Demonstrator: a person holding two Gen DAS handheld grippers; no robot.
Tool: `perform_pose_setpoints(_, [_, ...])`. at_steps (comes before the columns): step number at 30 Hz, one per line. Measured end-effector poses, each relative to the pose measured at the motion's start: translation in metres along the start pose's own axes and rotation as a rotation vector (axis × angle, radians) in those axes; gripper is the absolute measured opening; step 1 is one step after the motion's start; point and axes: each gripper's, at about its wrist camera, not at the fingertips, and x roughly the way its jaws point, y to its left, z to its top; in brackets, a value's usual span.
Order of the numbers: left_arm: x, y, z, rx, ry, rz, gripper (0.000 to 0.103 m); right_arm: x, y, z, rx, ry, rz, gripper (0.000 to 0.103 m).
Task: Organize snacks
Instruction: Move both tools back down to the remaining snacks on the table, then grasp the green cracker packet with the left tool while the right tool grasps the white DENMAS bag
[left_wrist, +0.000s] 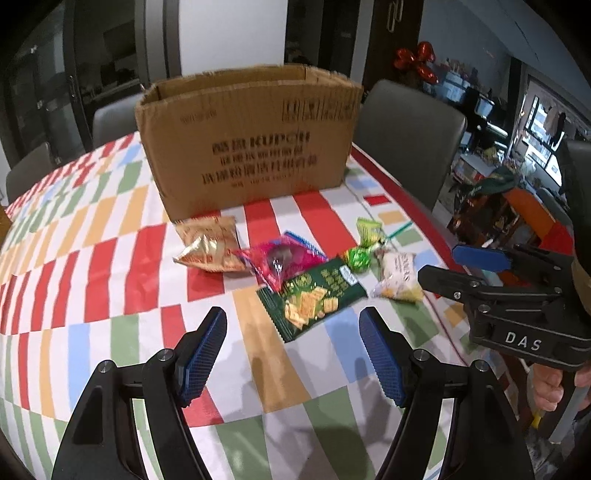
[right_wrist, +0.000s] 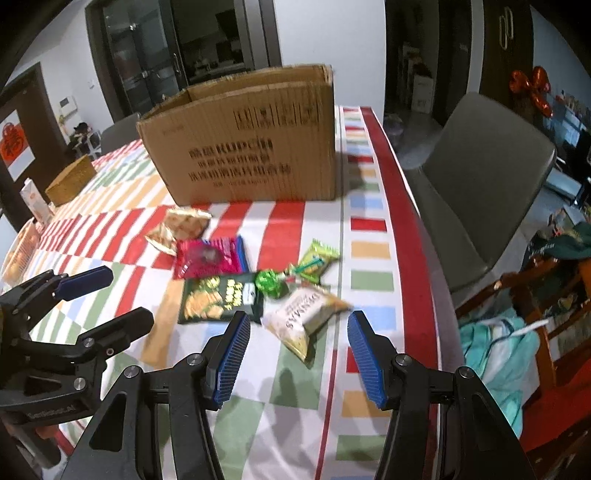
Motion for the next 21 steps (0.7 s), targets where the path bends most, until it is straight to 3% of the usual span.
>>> perform_pose_setpoints(9, [0.027, -0.003, 0.004, 0.097, 0.039, -0.099, 0.071, 0.017, -0.007, -0.004, 0.048, 0.044, -0.02, 0.056])
perform_pose_setpoints(21, [0.057, -0.023, 0.032, 0.371, 0.091, -0.159, 0.065, 0.028, -0.014, 0.0, 0.117, 0.055, -0.02, 0.056])
